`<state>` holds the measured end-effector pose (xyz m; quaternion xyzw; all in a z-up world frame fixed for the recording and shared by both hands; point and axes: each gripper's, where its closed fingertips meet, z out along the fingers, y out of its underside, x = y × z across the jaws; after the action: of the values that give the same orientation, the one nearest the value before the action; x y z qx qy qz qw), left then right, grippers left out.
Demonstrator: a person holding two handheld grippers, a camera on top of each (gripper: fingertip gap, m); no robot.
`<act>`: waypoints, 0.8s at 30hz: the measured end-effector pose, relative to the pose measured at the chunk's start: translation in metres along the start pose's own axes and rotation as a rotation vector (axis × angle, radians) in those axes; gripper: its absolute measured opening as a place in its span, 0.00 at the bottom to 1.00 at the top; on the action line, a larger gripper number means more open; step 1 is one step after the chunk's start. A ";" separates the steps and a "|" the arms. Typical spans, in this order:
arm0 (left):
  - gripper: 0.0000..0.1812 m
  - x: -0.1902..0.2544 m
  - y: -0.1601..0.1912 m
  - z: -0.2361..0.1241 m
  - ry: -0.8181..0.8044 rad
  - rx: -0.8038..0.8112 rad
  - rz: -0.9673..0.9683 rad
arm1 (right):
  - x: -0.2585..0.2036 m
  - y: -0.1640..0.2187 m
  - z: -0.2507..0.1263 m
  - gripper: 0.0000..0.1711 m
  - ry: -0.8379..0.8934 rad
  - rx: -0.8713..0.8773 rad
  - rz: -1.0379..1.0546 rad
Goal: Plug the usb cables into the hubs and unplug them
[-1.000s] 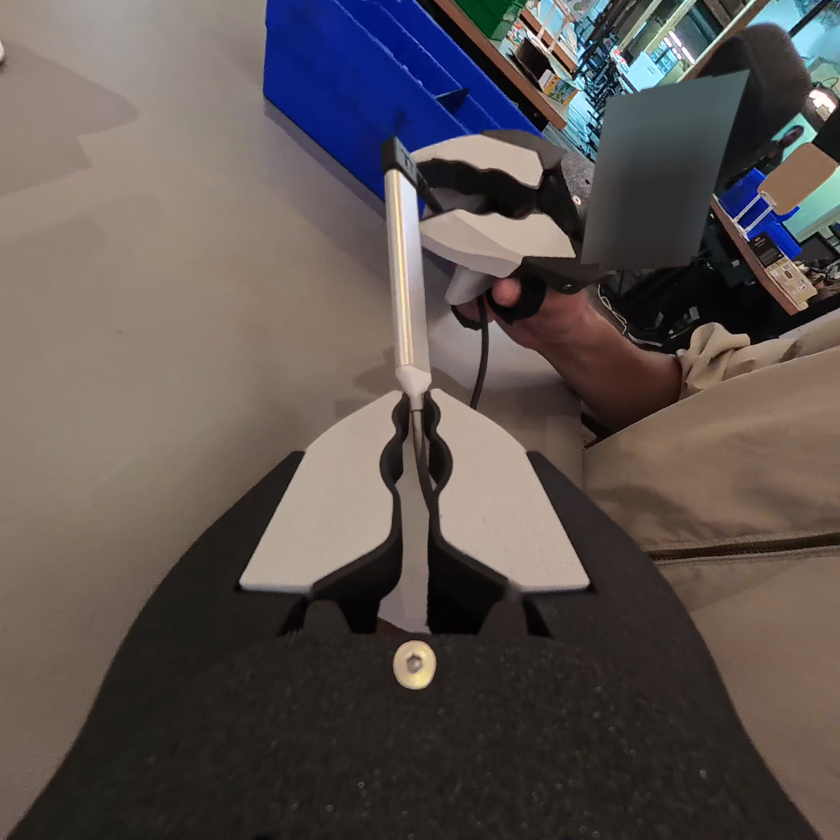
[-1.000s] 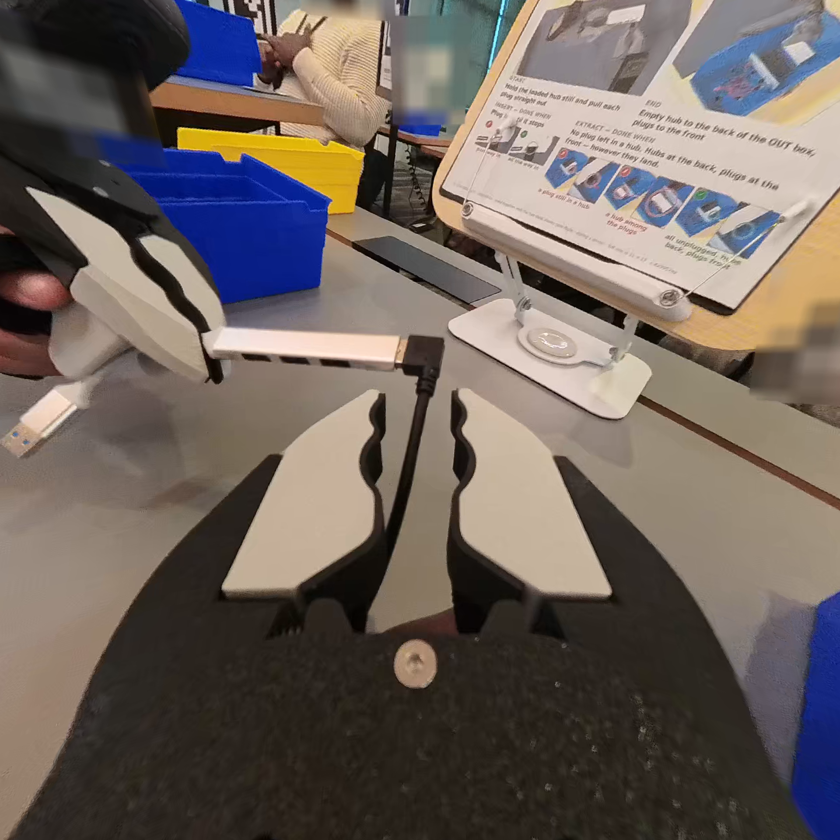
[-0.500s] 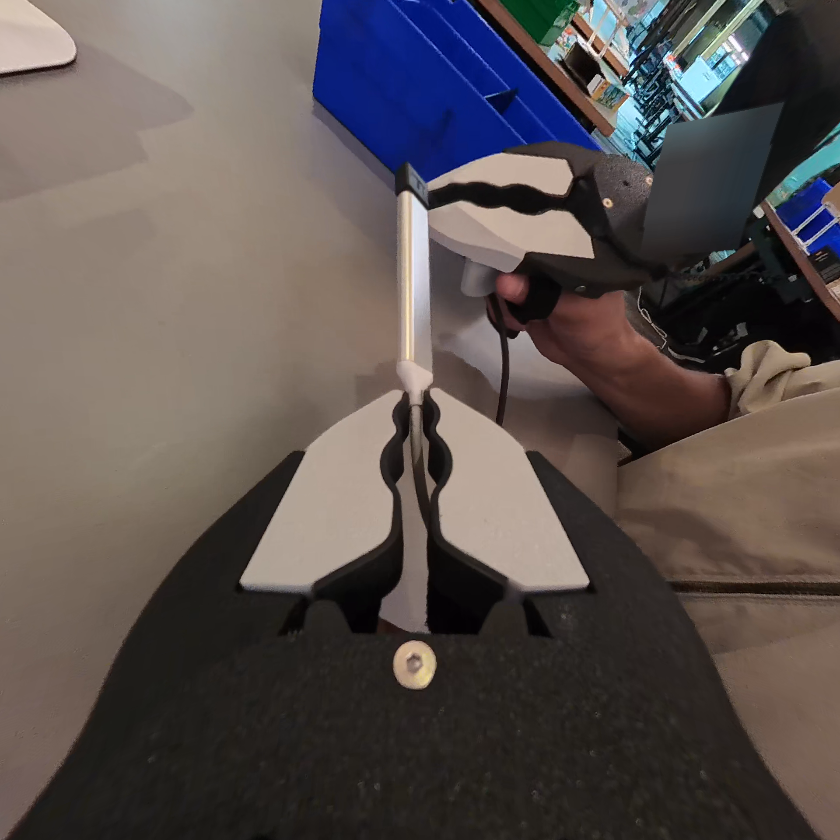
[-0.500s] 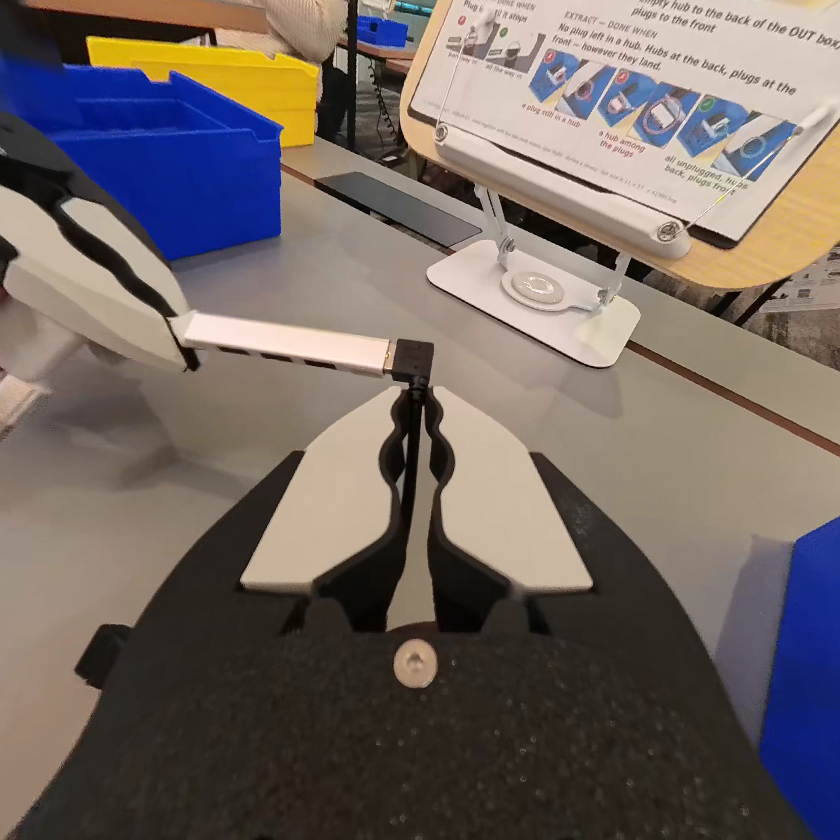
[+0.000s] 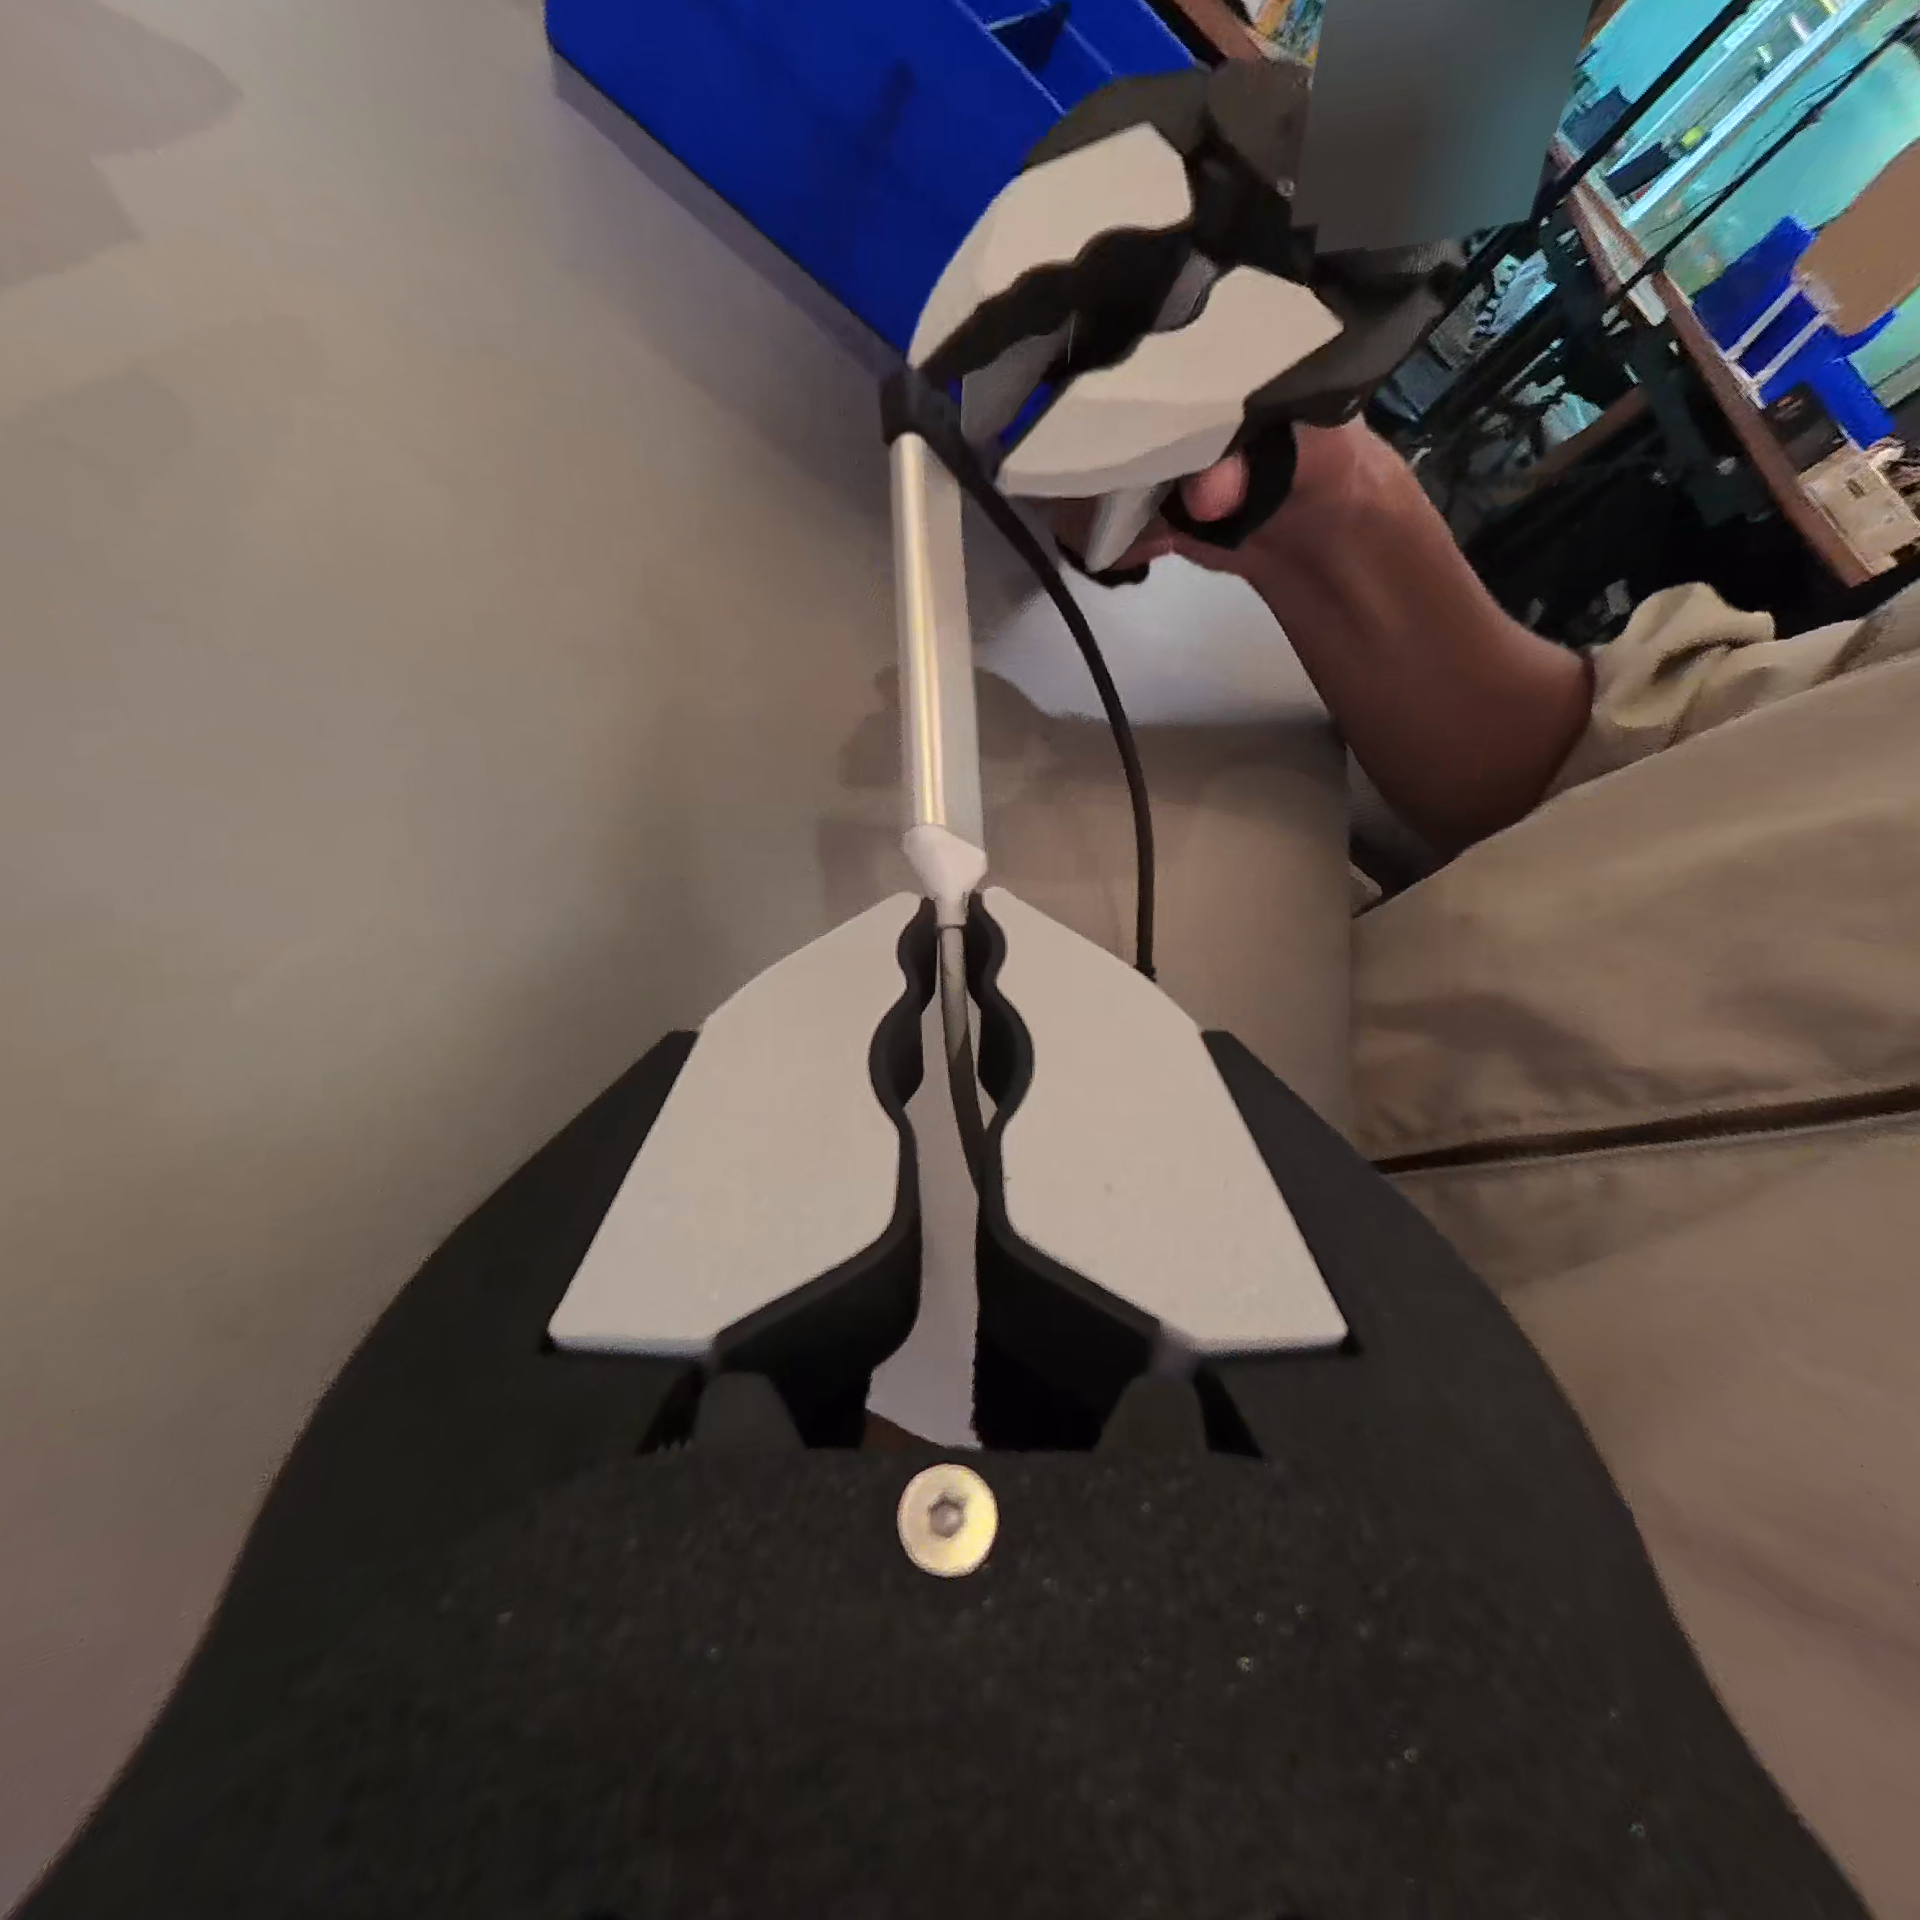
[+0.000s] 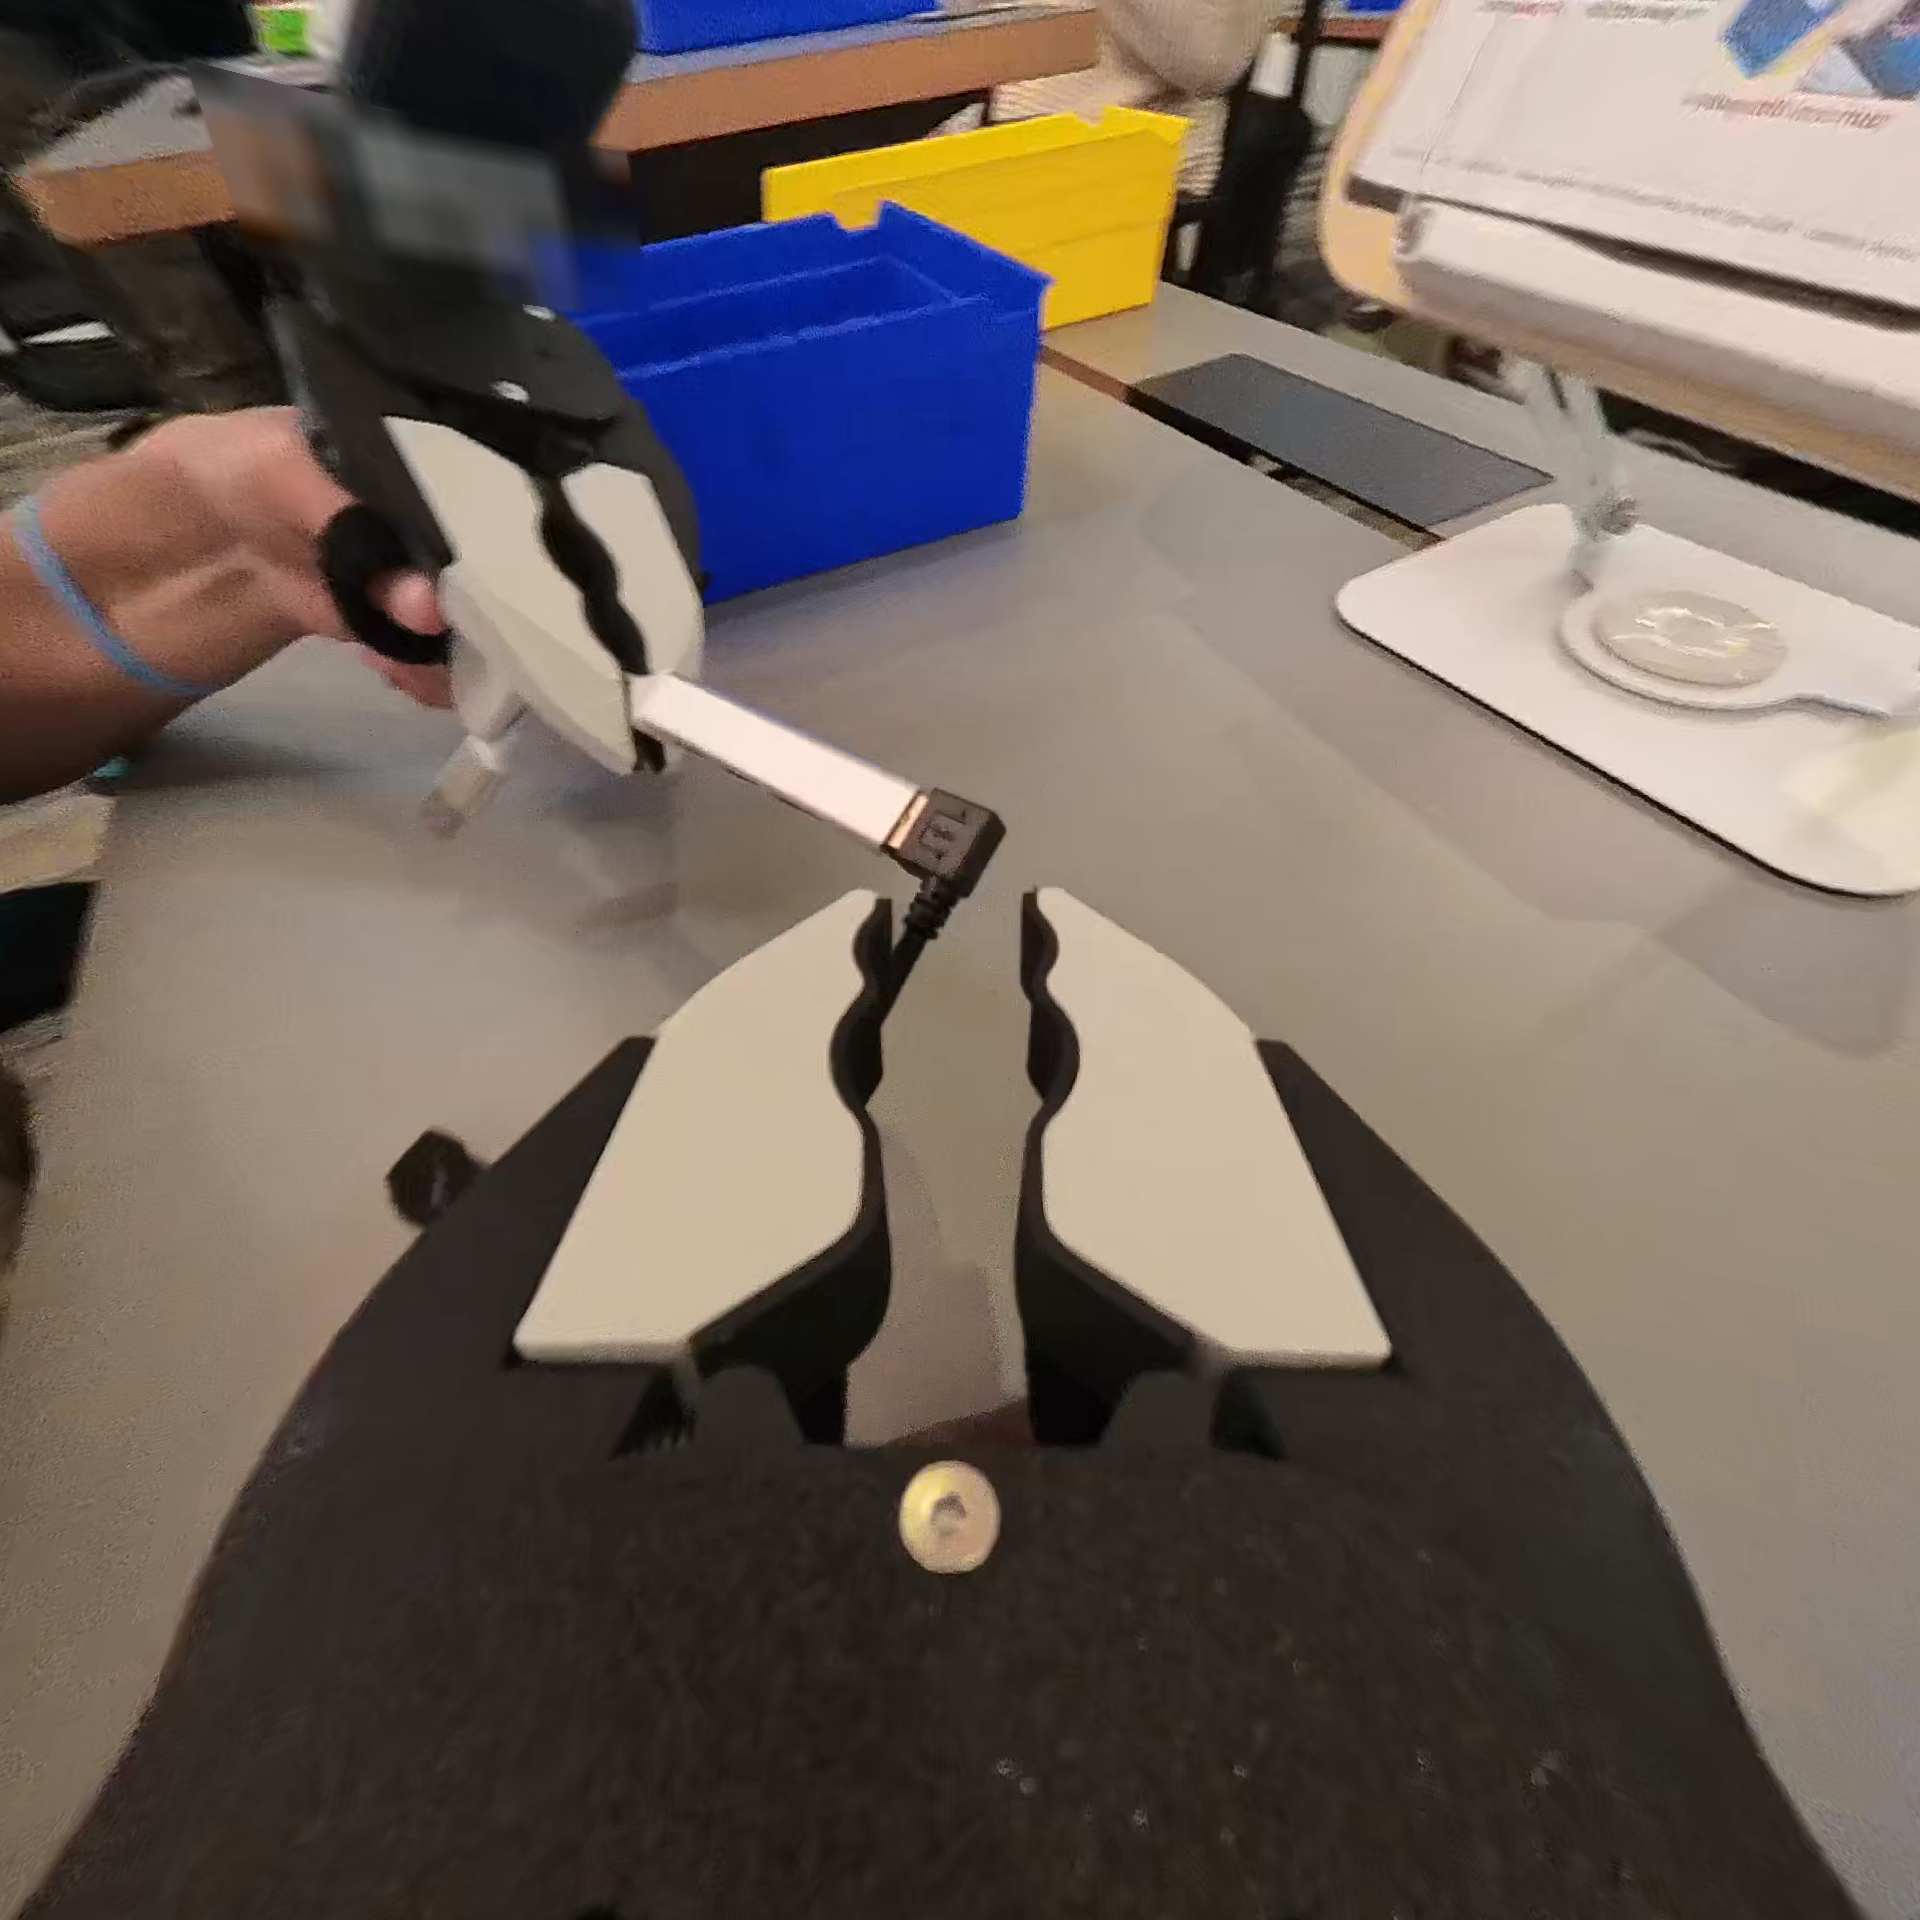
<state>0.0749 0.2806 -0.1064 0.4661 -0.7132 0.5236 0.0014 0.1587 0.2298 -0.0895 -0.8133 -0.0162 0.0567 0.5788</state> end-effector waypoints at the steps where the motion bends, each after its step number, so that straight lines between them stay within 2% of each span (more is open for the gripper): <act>1: 0.03 0.000 0.001 -0.002 0.007 -0.010 0.008 | -0.002 -0.003 -0.003 0.14 -0.028 -0.001 -0.004; 6: 0.03 0.017 0.006 -0.009 0.138 -0.053 0.045 | -0.018 -0.007 -0.006 0.22 -0.184 -0.015 -0.108; 8: 0.03 0.019 0.008 -0.011 0.163 -0.072 0.055 | -0.029 -0.005 -0.003 0.22 -0.254 -0.009 -0.157; 10: 0.03 0.019 0.011 -0.011 0.185 -0.096 0.053 | -0.044 -0.003 0.000 0.19 -0.335 -0.008 -0.180; 12: 0.03 0.020 0.011 -0.012 0.220 -0.098 0.027 | -0.051 0.001 0.003 0.12 -0.351 -0.008 -0.234; 16: 0.03 0.013 0.006 -0.015 0.214 -0.055 0.001 | -0.053 0.003 0.006 0.10 -0.335 -0.011 -0.237; 19: 0.04 0.005 0.002 -0.014 0.133 -0.020 0.064 | -0.050 0.004 0.008 0.10 -0.323 0.001 -0.167; 22: 0.18 -0.002 0.000 -0.013 0.038 -0.023 0.148 | -0.048 0.004 0.008 0.09 -0.347 0.023 -0.070; 24: 0.25 -0.007 -0.002 -0.015 -0.081 -0.033 0.293 | -0.045 0.006 0.009 0.09 -0.342 0.012 -0.020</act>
<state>0.0732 0.2965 -0.1019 0.3774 -0.7815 0.4873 -0.0962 0.1129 0.2318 -0.0949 -0.7881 -0.1222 0.1888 0.5730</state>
